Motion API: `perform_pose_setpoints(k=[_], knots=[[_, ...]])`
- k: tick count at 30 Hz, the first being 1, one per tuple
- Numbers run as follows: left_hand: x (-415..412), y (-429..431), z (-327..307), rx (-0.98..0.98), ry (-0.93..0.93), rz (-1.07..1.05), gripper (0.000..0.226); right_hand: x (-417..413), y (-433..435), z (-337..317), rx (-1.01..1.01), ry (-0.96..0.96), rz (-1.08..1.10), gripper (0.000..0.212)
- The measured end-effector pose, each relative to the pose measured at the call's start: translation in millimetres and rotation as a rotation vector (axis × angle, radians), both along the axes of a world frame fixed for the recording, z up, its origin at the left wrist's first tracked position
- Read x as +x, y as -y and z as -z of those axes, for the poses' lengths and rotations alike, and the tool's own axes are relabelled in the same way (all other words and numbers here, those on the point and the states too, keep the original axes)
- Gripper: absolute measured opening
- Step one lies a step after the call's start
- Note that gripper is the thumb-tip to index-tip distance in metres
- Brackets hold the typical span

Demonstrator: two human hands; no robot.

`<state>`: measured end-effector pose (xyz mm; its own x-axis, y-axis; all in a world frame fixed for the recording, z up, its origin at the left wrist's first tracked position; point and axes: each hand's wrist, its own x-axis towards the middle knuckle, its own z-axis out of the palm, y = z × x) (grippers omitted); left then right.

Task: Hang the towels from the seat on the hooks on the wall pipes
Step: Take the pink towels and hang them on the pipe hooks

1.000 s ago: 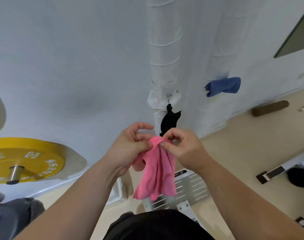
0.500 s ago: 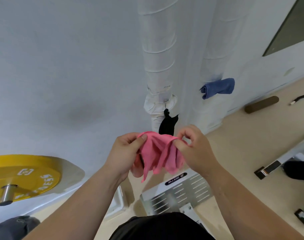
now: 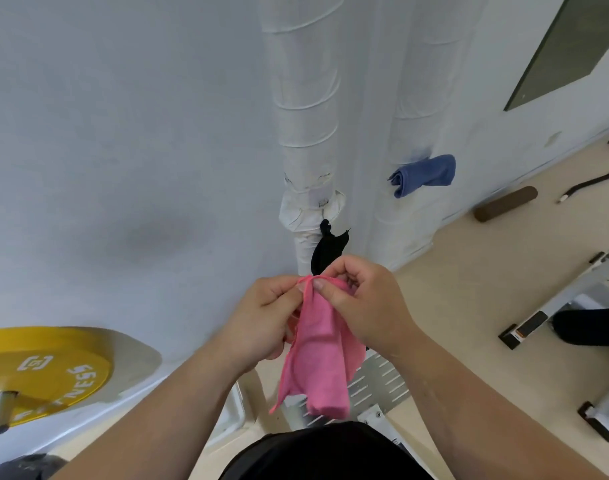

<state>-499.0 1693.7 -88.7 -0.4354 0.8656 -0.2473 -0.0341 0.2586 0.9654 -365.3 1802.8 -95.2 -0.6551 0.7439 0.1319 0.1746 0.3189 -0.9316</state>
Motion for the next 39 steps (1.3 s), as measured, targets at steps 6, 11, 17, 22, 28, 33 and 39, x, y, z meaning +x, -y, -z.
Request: perform_pose_setpoints(k=[6, 11, 17, 22, 28, 33, 39], knots=[[5.3, 1.4, -4.3, 0.106, -0.032, -0.007, 0.032, -5.0, 1.4, -2.8, -0.001, -0.032, 0.014, 0.012], [-5.3, -5.2, -3.3, 0.082, -0.252, -0.088, 0.024, -5.5, -14.7, 8.7, 0.099, 0.017, -0.039, 0.021], [-58.8, -2.4, -6.8, 0.039, -0.503, -0.198, 0.026, 5.0, -58.6, 39.7, 0.627, 0.419, -0.302, 0.042], [-78.4, 8.3, -10.2, 0.053, -0.450, -0.295, 0.023, 14.2, -73.8, 47.0, 0.770, 0.731, -0.409, 0.035], [-99.1, 14.7, -6.5, 0.066, -0.337, -0.454, 0.025, 20.0, -93.7, 34.1, 0.606, 0.693, -0.341, 0.039], [-117.0, 18.7, -3.6, 0.067, -0.247, -0.433, 0.019, 23.8, -105.7, -6.4, 0.385, 0.366, -0.076, 0.031], [-114.8, 9.0, -27.8, 0.195, -0.197, -0.321, 0.013, 35.6, -119.0, -44.6, 0.054, 0.082, 0.034, 0.024]])
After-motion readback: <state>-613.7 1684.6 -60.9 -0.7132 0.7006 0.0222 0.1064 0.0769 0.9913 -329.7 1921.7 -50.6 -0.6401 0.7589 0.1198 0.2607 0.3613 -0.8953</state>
